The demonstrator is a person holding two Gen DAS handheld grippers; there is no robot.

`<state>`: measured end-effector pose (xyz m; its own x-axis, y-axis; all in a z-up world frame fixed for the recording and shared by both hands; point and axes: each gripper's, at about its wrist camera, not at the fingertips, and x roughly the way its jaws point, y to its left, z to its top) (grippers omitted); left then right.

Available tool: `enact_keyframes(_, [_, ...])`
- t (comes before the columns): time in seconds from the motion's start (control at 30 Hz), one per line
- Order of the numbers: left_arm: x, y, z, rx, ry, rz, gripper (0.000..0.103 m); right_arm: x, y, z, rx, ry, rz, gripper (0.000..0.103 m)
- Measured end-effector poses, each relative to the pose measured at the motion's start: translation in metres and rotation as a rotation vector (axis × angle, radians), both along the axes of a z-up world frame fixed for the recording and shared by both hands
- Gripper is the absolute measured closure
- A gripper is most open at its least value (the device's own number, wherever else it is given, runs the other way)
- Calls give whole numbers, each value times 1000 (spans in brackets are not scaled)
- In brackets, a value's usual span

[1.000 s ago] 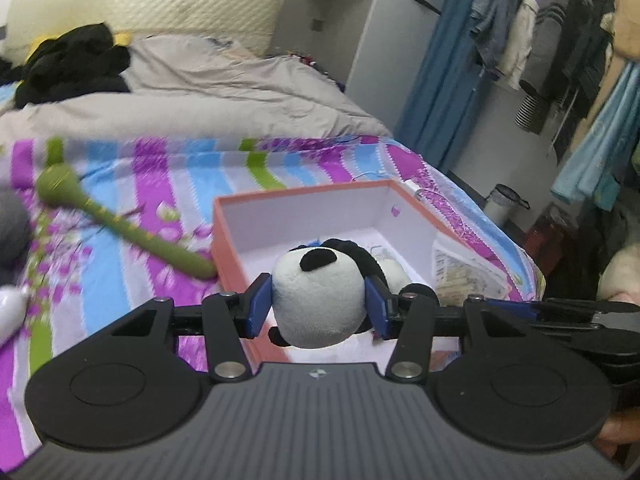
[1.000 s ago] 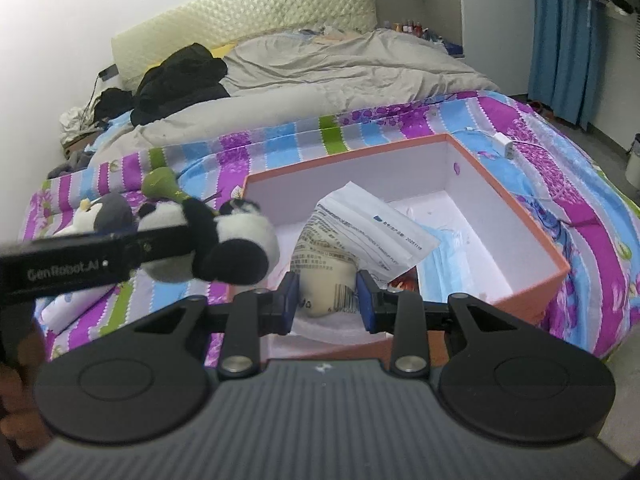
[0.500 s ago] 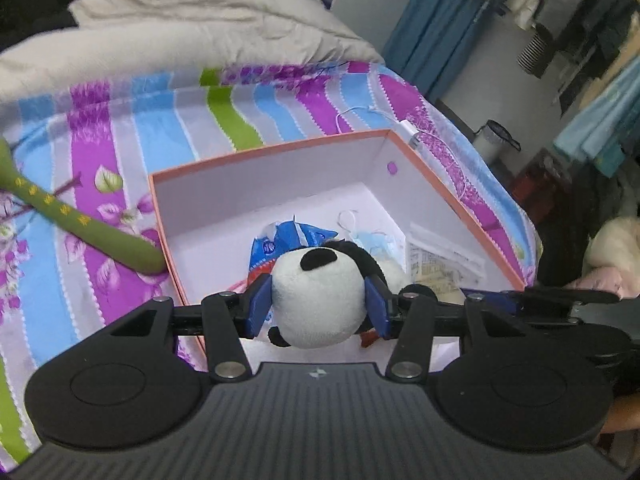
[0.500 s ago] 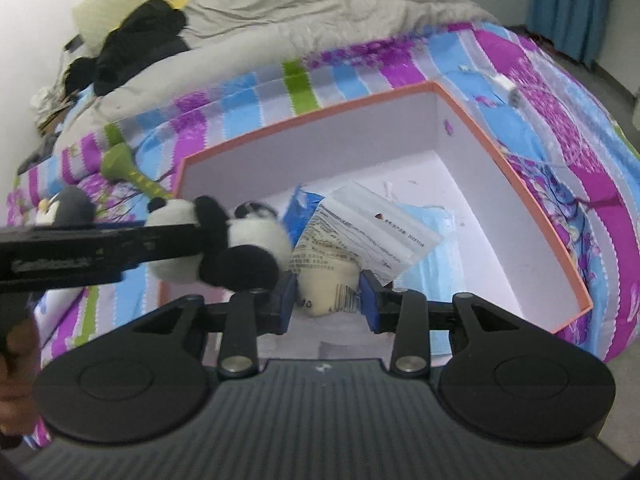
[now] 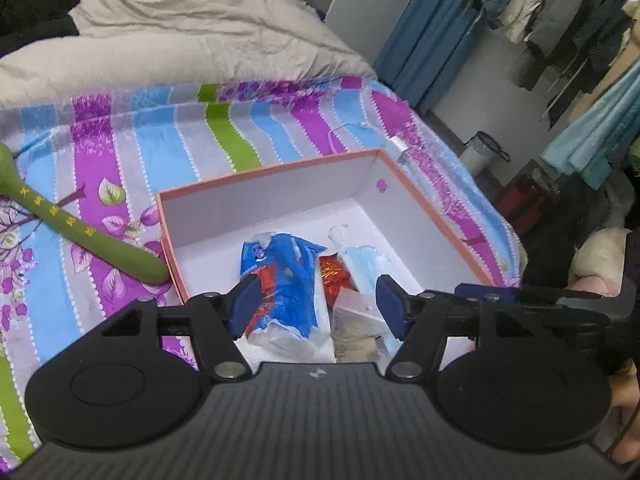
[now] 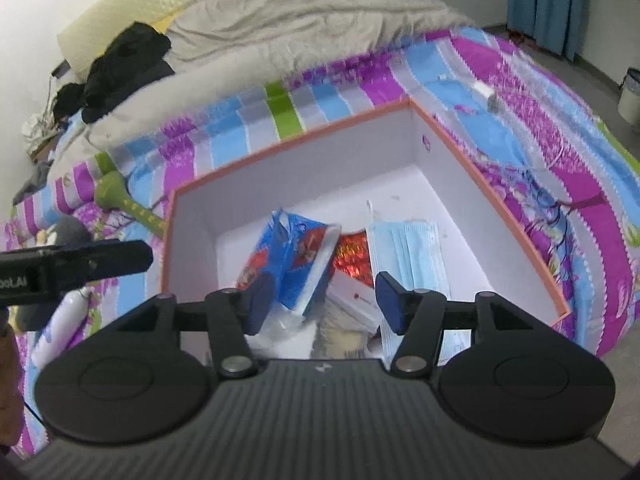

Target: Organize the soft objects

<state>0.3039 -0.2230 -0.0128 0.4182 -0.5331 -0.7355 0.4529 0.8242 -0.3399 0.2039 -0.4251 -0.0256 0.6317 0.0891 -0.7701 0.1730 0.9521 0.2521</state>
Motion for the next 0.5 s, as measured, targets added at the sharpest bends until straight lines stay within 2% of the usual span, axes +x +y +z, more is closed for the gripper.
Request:
enact_keyframes(0.27, [-41,23,52,-58,-108,-28,34,-41,12,51,-7,-153,-2,45])
enact_keyframes(0.5, [-90,37,80,-38,-226,-30,34,-86,29,74,-16,-240,9,45])
